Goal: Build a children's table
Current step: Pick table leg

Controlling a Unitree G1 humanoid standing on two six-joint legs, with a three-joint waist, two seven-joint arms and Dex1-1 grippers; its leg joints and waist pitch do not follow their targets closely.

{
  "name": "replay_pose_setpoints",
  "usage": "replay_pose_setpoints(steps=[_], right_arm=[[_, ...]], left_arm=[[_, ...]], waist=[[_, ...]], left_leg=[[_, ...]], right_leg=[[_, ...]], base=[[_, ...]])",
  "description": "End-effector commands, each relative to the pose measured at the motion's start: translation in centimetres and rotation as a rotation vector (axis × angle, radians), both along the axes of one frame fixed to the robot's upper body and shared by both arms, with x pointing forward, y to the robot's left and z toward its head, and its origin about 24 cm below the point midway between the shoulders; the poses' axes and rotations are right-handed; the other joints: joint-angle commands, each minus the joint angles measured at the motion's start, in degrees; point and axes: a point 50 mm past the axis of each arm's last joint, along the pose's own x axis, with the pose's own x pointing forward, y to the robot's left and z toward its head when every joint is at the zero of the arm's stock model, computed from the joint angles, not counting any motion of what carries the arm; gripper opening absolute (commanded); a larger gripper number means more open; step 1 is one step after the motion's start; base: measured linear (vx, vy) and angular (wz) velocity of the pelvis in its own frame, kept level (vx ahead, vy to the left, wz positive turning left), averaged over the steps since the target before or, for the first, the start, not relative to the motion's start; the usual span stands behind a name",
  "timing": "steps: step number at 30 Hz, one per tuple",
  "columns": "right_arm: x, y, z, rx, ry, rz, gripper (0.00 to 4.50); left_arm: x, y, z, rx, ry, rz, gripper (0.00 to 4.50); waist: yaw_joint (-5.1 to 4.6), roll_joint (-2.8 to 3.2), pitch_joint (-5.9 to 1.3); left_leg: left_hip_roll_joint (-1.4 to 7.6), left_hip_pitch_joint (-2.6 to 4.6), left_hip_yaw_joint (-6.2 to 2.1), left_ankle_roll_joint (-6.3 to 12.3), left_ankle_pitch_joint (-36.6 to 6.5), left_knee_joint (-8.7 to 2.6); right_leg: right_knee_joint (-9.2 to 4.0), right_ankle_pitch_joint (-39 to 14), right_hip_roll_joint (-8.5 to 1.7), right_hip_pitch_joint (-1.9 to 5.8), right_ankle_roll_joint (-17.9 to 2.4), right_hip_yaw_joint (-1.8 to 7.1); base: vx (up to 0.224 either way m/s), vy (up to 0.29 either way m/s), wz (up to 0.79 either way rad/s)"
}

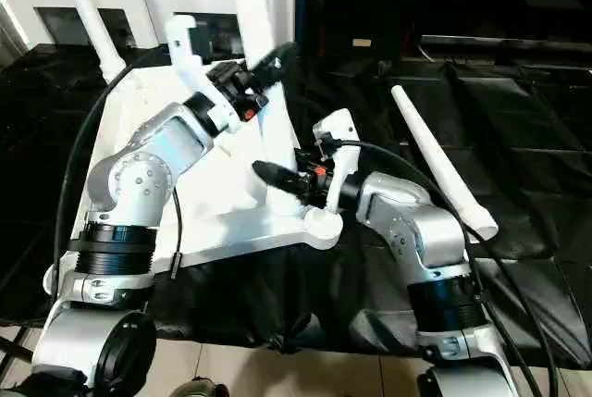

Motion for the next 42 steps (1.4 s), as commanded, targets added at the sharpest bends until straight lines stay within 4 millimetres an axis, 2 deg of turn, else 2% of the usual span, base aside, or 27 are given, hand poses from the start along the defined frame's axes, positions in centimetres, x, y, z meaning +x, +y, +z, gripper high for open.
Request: replay_pose_setpoints(steps=[1,9,12,13,29,38,39,42], right_arm=[[0.4,-0.6,0.3,-0.037,0.005,-0.006,3.04],[0.4,-1.8,0.5,-0.094,0.038,0.053,3.14],[0.4,-1.9,0.5,-0.103,0.054,0.06,3.14],[0.4,-2.0,0.4,-0.103,0.071,0.072,3.14],[0.4,-1.8,0.0,-0.077,0.133,0.126,3.14],[0.2,-1.8,-0.3,-0.073,0.167,0.144,3.14],[0.2,-1.8,-0.4,-0.074,0.17,0.146,3.14],[0.2,-1.7,-0.5,-0.079,0.179,0.153,3.14]], left_arm=[[-0.2,-0.2,0.4,0.029,-0.032,-0.028,1.82],[0.0,-0.4,0.6,0.058,-0.061,-0.042,1.82],[0.0,-0.3,0.7,0.07,-0.074,-0.046,1.82],[0.0,-0.4,0.7,0.079,-0.08,-0.049,1.82],[-0.9,-1.1,0.4,0.126,-0.127,-0.126,1.82],[-1.1,-1.3,0.3,0.134,-0.134,-0.142,1.82],[-1.1,-1.3,0.3,0.135,-0.135,-0.144,1.82],[-1.2,-1.2,0.3,0.139,-0.137,-0.149,1.82]], waist=[[0.09,-1.27,-4.64],[0.05,-1.67,-4.73],[0.03,-1.62,-4.71],[0.02,-1.86,-4.69],[0.17,-1.95,-4.75],[0.19,-2.07,-4.72],[0.16,-2.21,-4.69],[0.21,-2.13,-4.72]], left_leg=[[0.2,1.17,0.26,1.32,-7.94,-3.46],[0.15,1.07,0.33,2.38,-6.67,-3.24],[0.17,1.07,0.36,2.53,-6.79,-3.21],[0.2,1.1,0.4,2.6,-6.9,-3.22],[0.34,1.19,0.45,2.7,-6.51,-3.15],[0.33,1.22,0.45,2.47,-6.76,-3.17],[0.34,1.22,0.46,2.38,-6.81,-3.21],[0.39,1.25,0.43,2.28,-6.63,-3.2]], right_leg=[[-3.74,-8.71,-1.69,3.35,-10.85,1.15],[-3.52,-7.0,-1.66,3.56,-11.64,1.12],[-3.59,-7.56,-1.75,3.51,-11.74,1.13],[-3.62,-7.82,-1.72,3.47,-11.83,1.13],[-3.35,-6.88,-1.84,3.42,-12.89,1.15],[-3.37,-6.97,-1.81,3.44,-12.75,1.15],[-3.39,-6.97,-1.81,3.44,-12.75,1.15],[-3.31,-6.7,-1.84,3.44,-12.77,1.16]], base=[[0.0,0.0,0.0],[0.0,0.0,0.0],[0.0,0.0,0.0],[0.0,0.0,0.0],[0.0,0.0,0.0],[0.0,0.0,0.0],[0.0,0.0,0.0],[0.0,0.0,0.0]])
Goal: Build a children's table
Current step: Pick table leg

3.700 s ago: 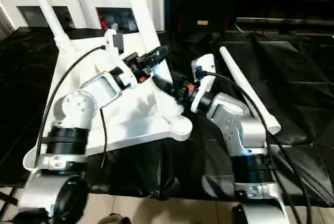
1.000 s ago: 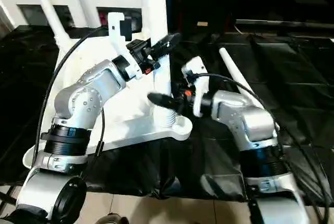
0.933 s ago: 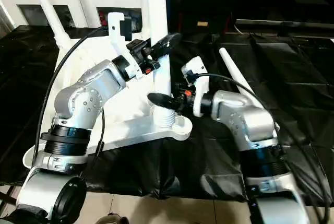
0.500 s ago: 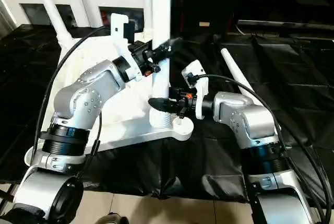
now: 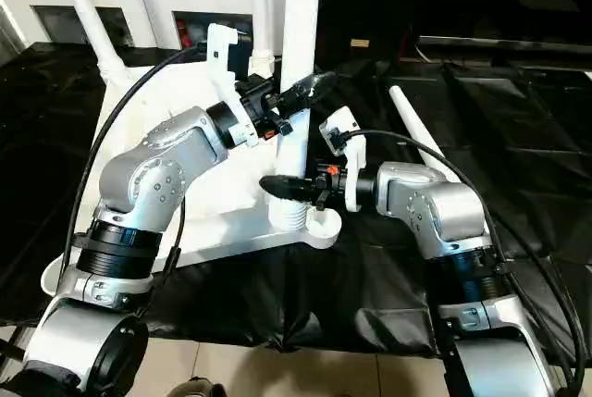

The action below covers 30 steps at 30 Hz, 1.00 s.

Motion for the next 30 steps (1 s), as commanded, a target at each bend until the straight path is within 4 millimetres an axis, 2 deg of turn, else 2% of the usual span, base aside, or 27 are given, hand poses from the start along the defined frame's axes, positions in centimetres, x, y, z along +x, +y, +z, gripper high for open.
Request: replay_pose_setpoints(steps=[1,14,15,18,20,26,30], right_arm=[[-0.05,0.11,0.18,0.0,0.008,0.017,3.14],[-0.14,0.23,-0.12,-0.006,0.025,0.031,3.14],[-0.16,0.26,-0.17,-0.006,0.027,0.032,2.87],[-0.17,0.28,-0.23,-0.004,0.031,0.034,2.77],[-0.14,0.27,-0.23,-0.003,0.032,0.033,2.41],[-0.07,0.33,-0.21,0.0,0.033,0.036,2.05],[-0.03,0.34,-0.19,0.0,0.033,0.037,1.98]], left_arm=[[-0.38,-0.11,0.55,0.008,-0.038,-0.018,1.82],[-0.68,-0.44,0.51,0.014,-0.042,-0.049,1.82],[-0.71,-0.46,0.51,0.015,-0.044,-0.052,1.82],[-0.77,-0.53,0.49,0.016,-0.044,-0.058,1.82],[-0.8,-0.56,0.48,0.016,-0.044,-0.06,1.82],[-0.76,-0.54,0.47,0.019,-0.045,-0.062,1.82],[-0.68,-0.47,0.51,0.018,-0.046,-0.059,1.82]], waist=[[0.19,-1.44,-4.88],[0.19,-1.54,-4.87],[0.18,-1.56,-4.88],[0.22,-1.63,-4.86],[0.22,-1.62,-4.86],[0.22,-1.61,-4.88],[0.25,-1.6,-4.87]], left_leg=[[0.34,1.2,0.32,2.01,-6.89,-3.24],[0.38,1.28,0.3,1.89,-7.14,-3.26],[0.36,1.27,0.28,1.85,-7.1,-3.27],[0.37,1.26,0.3,1.86,-7.13,-3.26],[0.4,1.29,0.29,1.72,-7.29,-3.28],[0.38,1.28,0.29,1.81,-7.14,-3.26],[0.38,1.29,0.28,1.64,-7.34,-3.28]], right_leg=[[-3.4,-6.59,-1.81,3.48,-12.82,1.14],[-3.31,-5.8,-1.81,3.51,-13.17,1.15],[-3.29,-5.79,-1.81,3.56,-13.16,1.15],[-3.33,-5.97,-1.85,3.54,-13.08,1.17],[-3.35,-6.25,-1.86,3.52,-13.01,1.17],[-3.3,-5.72,-1.85,3.52,-13.18,1.17],[-3.36,-6.25,-1.85,3.51,-12.97,1.16]], base=[[0.0,0.0,0.0],[0.0,0.0,0.0],[0.0,0.0,0.0],[0.0,0.0,0.0],[0.0,0.0,0.0],[0.0,0.0,0.0],[0.0,0.0,0.0]])
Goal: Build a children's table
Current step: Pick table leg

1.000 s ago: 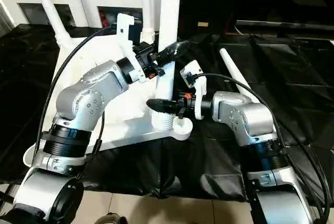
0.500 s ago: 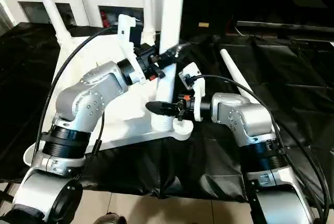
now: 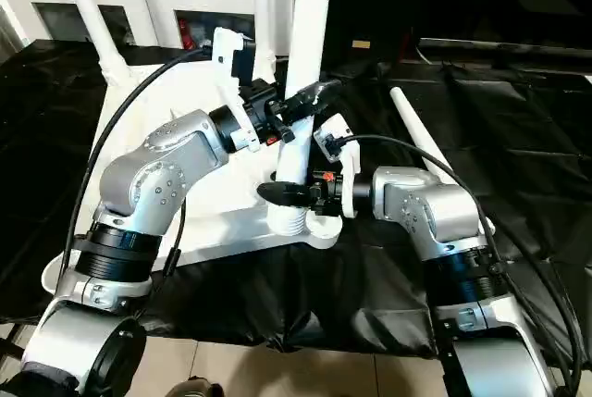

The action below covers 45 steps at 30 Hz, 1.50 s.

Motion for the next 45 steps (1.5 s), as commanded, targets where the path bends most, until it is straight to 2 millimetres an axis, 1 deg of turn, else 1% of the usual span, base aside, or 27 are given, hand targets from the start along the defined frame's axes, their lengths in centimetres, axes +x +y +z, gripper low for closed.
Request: replay_pose_setpoints(steps=[1,2,3,4,6,9,11,12,15,16,17,18,19,20,21,22,24,25,26,27,29,30,31,34,35,38,45], right_arm=[[0.3,-0.2,0.2,0.0,0.002,-0.012,1.97],[0.3,-0.2,0.2,0.0,0.002,-0.012,1.97],[0.3,-0.2,0.2,0.0,0.001,-0.013,1.96],[0.3,-0.2,0.2,0.002,-0.004,-0.016,1.96],[0.3,-0.2,0.2,0.004,-0.007,-0.02,1.96],[0.3,-0.1,0.2,0.017,-0.022,-0.04,1.92],[0.5,-0.1,0.2,0.04,-0.034,-0.097,1.92],[0.5,-0.1,0.2,0.04,-0.034,-0.097,1.92],[0.9,-0.2,0.2,0.057,-0.046,-0.161,1.92],[0.9,-0.2,0.2,0.058,-0.047,-0.167,1.91],[1.4,-0.7,0.1,0.042,-0.086,-0.253,1.91],[1.5,-0.9,0.1,0.034,-0.104,-0.282,1.91],[1.6,-1.2,0.1,0.007,-0.13,-0.32,1.91],[1.6,-1.2,0.1,0.007,-0.13,-0.32,1.91],[1.6,-1.6,0.0,-0.014,-0.16,-0.362,1.91],[1.7,-2.1,0.0,-0.042,-0.178,-0.406,1.91],[1.6,-3.1,-0.1,-0.097,-0.221,-0.481,1.91],[1.4,-3.4,-0.2,-0.118,-0.236,-0.497,1.91],[1.0,-3.9,-0.2,-0.149,-0.265,-0.519,1.91],[1.0,-3.9,-0.2,-0.149,-0.265,-0.519,1.91],[0.7,-4.0,0.0,-0.127,-0.272,-0.534,1.91],[0.4,-4.0,0.0,-0.114,-0.277,-0.542,1.91],[0.2,-4.0,0.0,-0.11,-0.278,-0.545,1.91],[0.0,-4.0,-0.1,-0.11,-0.278,-0.547,1.91],[-0.2,-3.9,-0.5,-0.118,-0.269,-0.549,1.91],[-0.4,-3.5,-0.9,-0.123,-0.262,-0.546,1.91],[-0.6,-2.7,-1.2,-0.132,-0.253,-0.514,1.91]], left_arm=[[-0.2,0.0,0.7,0.0,-0.04,-0.003,1.82],[-0.2,0.0,0.7,0.0,-0.04,-0.003,1.82],[-0.1,0.0,0.6,0.005,-0.04,0.015,2.38],[0.2,0.3,0.6,0.012,-0.036,0.043,2.38],[0.3,0.4,0.6,0.011,-0.033,0.056,2.52],[0.6,0.7,1.1,-0.022,-0.067,0.095,2.8],[0.7,1.3,2.3,-0.139,-0.126,0.145,2.9],[0.7,1.3,2.3,-0.139,-0.126,0.145,2.91],[0.7,1.8,2.9,-0.211,-0.113,0.158,2.91],[0.7,1.8,2.9,-0.216,-0.11,0.157,2.91],[0.8,3.1,2.8,-0.211,-0.11,0.198,2.91],[0.8,3.6,2.7,-0.205,-0.112,0.211,2.91],[0.7,4.3,2.3,-0.169,-0.12,0.211,2.91],[0.7,4.3,2.3,-0.169,-0.12,0.211,2.91],[0.4,4.9,1.6,-0.109,-0.131,0.184,2.91],[-0.1,5.3,0.5,-0.016,-0.14,0.148,2.91],[-0.9,5.9,-2.3,0.183,-0.14,0.069,2.91],[-1.3,6.0,-3.6,0.267,-0.138,0.037,2.91],[-2.3,6.3,-6.2,0.431,-0.128,-0.043,2.91],[-2.3,6.3,-6.2,0.431,-0.128,-0.043,2.91],[-3.0,6.2,-8.1,0.492,-0.085,-0.102,2.91],[-3.4,6.1,-9.6,0.542,-0.052,-0.126,2.91],[-3.6,6.1,-10.4,0.574,-0.031,-0.136,2.91],[-3.8,6.1,-11.3,0.607,-0.017,-0.143,2.91],[-3.8,6.0,-12.2,0.64,-0.001,-0.156,2.73],[-3.6,6.0,-13.1,0.691,-0.001,-0.179,2.56],[-3.1,6.4,-13.8,0.761,0.002,-0.215,1.84]], waist=[[0.22,-1.19,-4.85],[0.21,-1.22,-4.85],[0.21,-1.21,-4.83],[0.22,-0.95,-4.88],[0.16,-1.08,-4.86],[0.29,-0.58,-4.9],[0.2,-0.72,-4.91],[0.22,-0.36,-4.91],[0.09,-0.51,-4.95],[0.12,-0.21,-4.93],[0.2,0.65,-4.98],[-0.01,0.16,-4.96],[-0.04,0.1,-4.98],[-0.3,0.72,-4.8],[-0.3,0.64,-4.83],[-0.28,1.27,-4.9],[-0.61,0.93,-4.87],[-0.47,1.12,-4.9],[-0.34,1.66,-4.9],[-0.34,1.66,-4.9],[-0.49,1.71,-4.9],[-0.6,1.3,-4.84],[-0.43,1.42,-4.7],[-0.62,1.36,-4.57],[-0.76,1.08,-4.5],[-1.15,1.23,-4.43],[-1.57,1.16,-4.41]], left_leg=[[0.36,1.27,0.3,1.66,-7.32,-3.26],[0.36,1.26,0.28,1.62,-7.37,-3.28],[0.38,1.25,0.27,1.58,-7.42,-3.31],[0.41,1.27,0.22,1.48,-7.47,-3.29],[0.38,1.26,0.22,1.45,-7.75,-3.32],[0.37,1.3,0.12,1.16,-7.51,-3.31],[0.33,1.25,0.11,1.0,-8.09,-3.35],[0.34,1.25,0.09,0.77,-8.21,-3.34],[0.3,1.32,0.08,0.42,-8.94,-3.42],[0.33,1.42,0.08,0.25,-9.28,-3.42],[0.3,1.49,-0.04,-0.11,-9.64,-3.38],[0.29,1.45,-0.01,-0.5,-10.05,-3.47],[0.25,1.44,-0.02,-0.63,-10.1,-3.52],[0.18,1.46,-0.01,-1.06,-10.77,-3.54],[0.09,1.45,-0.03,-1.09,-10.87,-3.56],[0.23,1.69,-0.14,-1.48,-11.55,-3.67],[0.09,1.61,-0.04,-1.39,-11.44,-3.8],[0.13,1.57,-0.12,-1.42,-11.22,-3.81],[0.21,1.75,-0.15,-1.59,-11.87,-3.89],[0.21,1.75,-0.15,-1.59,-11.87,-3.89],[0.29,1.82,-0.04,-2.17,-12.87,-4.07],[0.31,1.76,-0.03,-2.08,-13.01,-4.12],[0.36,1.81,0.0,-2.23,-14.12,-4.26],[0.3,1.74,-0.1,-2.59,-15.76,-4.4],[0.23,1.66,-0.08,-2.62,-16.08,-4.46],[0.12,1.7,-0.15,-2.88,-17.58,-4.56],[0.15,1.71,-0.21,-2.86,-18.13,-4.59]], right_leg=[[-3.38,-6.21,-1.84,3.51,-12.95,1.16],[-3.37,-6.21,-1.83,3.54,-12.93,1.15],[-3.38,-6.29,-1.83,3.53,-12.91,1.14],[-3.32,-6.03,-1.81,3.51,-12.93,1.14],[-3.36,-5.98,-1.78,3.54,-12.91,1.12],[-3.37,-5.49,-1.83,3.51,-13.04,1.12],[-3.52,-4.98,-1.83,3.62,-13.15,1.09],[-3.42,-4.84,-1.85,3.57,-13.29,1.11],[-3.36,-4.53,-1.73,3.56,-13.63,1.06],[-3.4,-4.72,-1.71,3.52,-13.51,1.06],[-3.28,-4.88,-1.75,3.4,-13.39,1.06],[-3.4,-5.2,-1.68,3.38,-12.94,1.02],[-3.39,-5.27,-1.64,3.49,-12.83,0.99],[-3.66,-5.5,-1.48,3.37,-12.39,0.99],[-3.58,-5.66,-1.41,3.47,-12.24,0.95],[-3.64,-6.42,-1.47,3.28,-11.94,0.92],[-3.74,-8.11,-1.3,3.26,-10.86,0.99],[-3.74,-8.66,-1.42,3.3,-10.45,1.03],[-3.99,-10.68,-1.39,2.96,-9.29,1.1],[-3.99,-10.68,-1.39,2.96,-9.29,1.1],[-3.87,-11.11,-1.39,2.81,-8.88,1.23],[-4.01,-11.21,-1.39,2.76,-9.0,1.25],[-4.07,-12.25,-1.4,2.62,-9.05,1.28],[-4.26,-14.48,-1.52,2.63,-8.33,1.32],[-4.48,-15.65,-1.54,2.62,-8.17,1.3],[-4.9,-18.9,-1.61,2.4,-7.14,1.34],[-4.98,-19.85,-1.77,2.3,-7.24,1.36]], base=[[0.0,0.0,0.0],[0.0,0.0,0.0],[0.0,0.0,0.0],[0.0,0.0,0.0],[0.0,0.0,0.0],[0.0,0.0,0.0],[0.0,0.0,0.0],[0.0,0.0,0.0],[0.0,0.0,0.0],[0.0,0.0,0.0],[0.0,0.0,0.0],[0.0,0.0,0.0],[0.0,0.0,0.0],[0.0,0.0,0.0],[0.0,0.0,0.0],[0.0,0.0,0.0],[0.0,0.0,0.0],[0.0,0.0,0.0],[0.0,0.0,0.0],[0.0,0.0,0.0],[0.0,0.0,0.0],[0.0,0.0,0.0],[0.0,0.0,0.0],[0.0,0.0,0.0],[0.0,0.0,0.0],[0.0,0.0,0.0],[0.0,0.0,0.0]])
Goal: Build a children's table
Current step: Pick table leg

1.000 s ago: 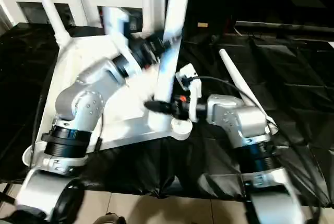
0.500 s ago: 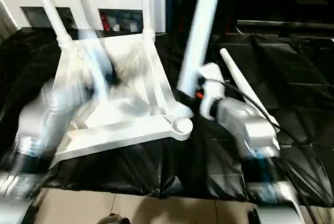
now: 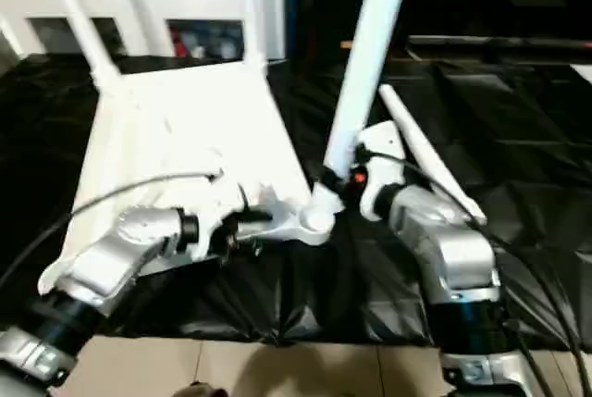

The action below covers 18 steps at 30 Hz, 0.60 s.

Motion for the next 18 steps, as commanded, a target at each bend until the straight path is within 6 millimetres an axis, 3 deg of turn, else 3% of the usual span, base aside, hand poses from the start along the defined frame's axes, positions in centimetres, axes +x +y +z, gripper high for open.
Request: replay_pose_setpoints(steps=[1,9,15,18], right_arm=[[-0.2,0.3,0.5,-0.004,-0.023,0.016,1.91],[-0.1,0.7,0.3,-0.012,-0.008,0.05,1.91],[0.0,1.0,0.2,-0.025,0.001,0.088,1.91],[0.0,1.2,0.1,-0.03,0.013,0.111,1.91]], left_arm=[[0.2,0.3,0.1,0.026,-0.013,-0.018,1.75],[1.0,0.7,0.0,0.016,0.003,-0.015,1.2],[1.2,1.3,-0.2,0.038,0.018,-0.023,0.49],[1.1,1.4,-0.2,0.035,0.023,-0.041,0.38]], waist=[[0.06,-0.5,-4.12],[0.17,-0.36,-4.36],[0.15,-0.5,-4.34],[0.16,-0.5,-4.25]], left_leg=[[0.2,1.48,-0.03,-2.54,-17.94,-4.41],[0.22,1.46,0.08,-2.01,-15.94,-4.22],[0.28,1.44,0.12,-1.77,-15.7,-4.22],[0.32,1.44,0.1,-1.73,-15.99,-4.3]], right_leg=[[-4.81,-19.46,-1.81,2.33,-7.96,1.3],[-4.34,-14.19,-1.8,2.57,-10.0,1.33],[-4.24,-13.98,-1.79,2.62,-10.37,1.32],[-4.32,-14.88,-1.89,2.62,-10.37,1.34]], base=[[0.0,0.0,0.0],[0.0,0.0,0.0],[0.0,0.0,0.0],[0.0,0.0,0.0]])
